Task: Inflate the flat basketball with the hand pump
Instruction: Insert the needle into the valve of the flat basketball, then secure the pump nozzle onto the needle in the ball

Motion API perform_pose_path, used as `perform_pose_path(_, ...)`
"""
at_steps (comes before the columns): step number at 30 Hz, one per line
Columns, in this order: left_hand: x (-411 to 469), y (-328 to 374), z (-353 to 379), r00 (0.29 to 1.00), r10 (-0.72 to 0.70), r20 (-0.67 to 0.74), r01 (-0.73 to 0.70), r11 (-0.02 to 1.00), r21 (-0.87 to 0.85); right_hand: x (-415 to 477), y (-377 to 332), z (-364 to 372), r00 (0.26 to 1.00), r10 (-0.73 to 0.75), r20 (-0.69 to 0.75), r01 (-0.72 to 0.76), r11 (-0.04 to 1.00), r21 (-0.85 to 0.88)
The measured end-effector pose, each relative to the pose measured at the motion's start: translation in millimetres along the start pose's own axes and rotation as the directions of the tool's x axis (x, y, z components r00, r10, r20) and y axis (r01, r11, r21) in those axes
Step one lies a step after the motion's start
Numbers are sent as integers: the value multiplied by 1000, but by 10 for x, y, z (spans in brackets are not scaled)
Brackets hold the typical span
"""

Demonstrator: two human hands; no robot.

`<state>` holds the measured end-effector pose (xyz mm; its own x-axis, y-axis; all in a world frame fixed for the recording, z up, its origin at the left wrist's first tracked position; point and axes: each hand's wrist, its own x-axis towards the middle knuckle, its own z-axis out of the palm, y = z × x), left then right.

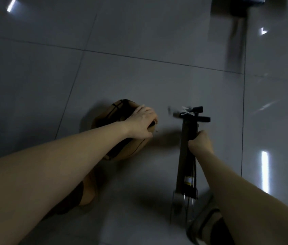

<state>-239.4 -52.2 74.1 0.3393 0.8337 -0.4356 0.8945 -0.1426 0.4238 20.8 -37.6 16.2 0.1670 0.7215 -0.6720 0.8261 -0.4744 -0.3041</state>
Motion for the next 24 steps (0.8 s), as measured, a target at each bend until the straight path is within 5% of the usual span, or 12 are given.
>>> perform_pose_path(4,-74,-27,-81,999,13,46,-14,1000,8,46,29,17,999,-2,42,4,998,-63)
perform_pose_path(10,-315,-55,43,994,-79,-70,87,988,126,-205,45,10,997,-82,-14,83,995,60)
perform_pose_path(14,-254,117,26,998,-56,-21,59,948,312,-401,-35,83,970,-205,131,214,975,-64)
perform_pose_path(20,-71,250,93,986,-130,-103,147,971,187,-735,-131,338,955,-240,175,262,959,-109)
perform_pose_path(24,113,411,92,991,-74,107,65,994,85,-736,-94,444,926,-328,187,331,943,13)
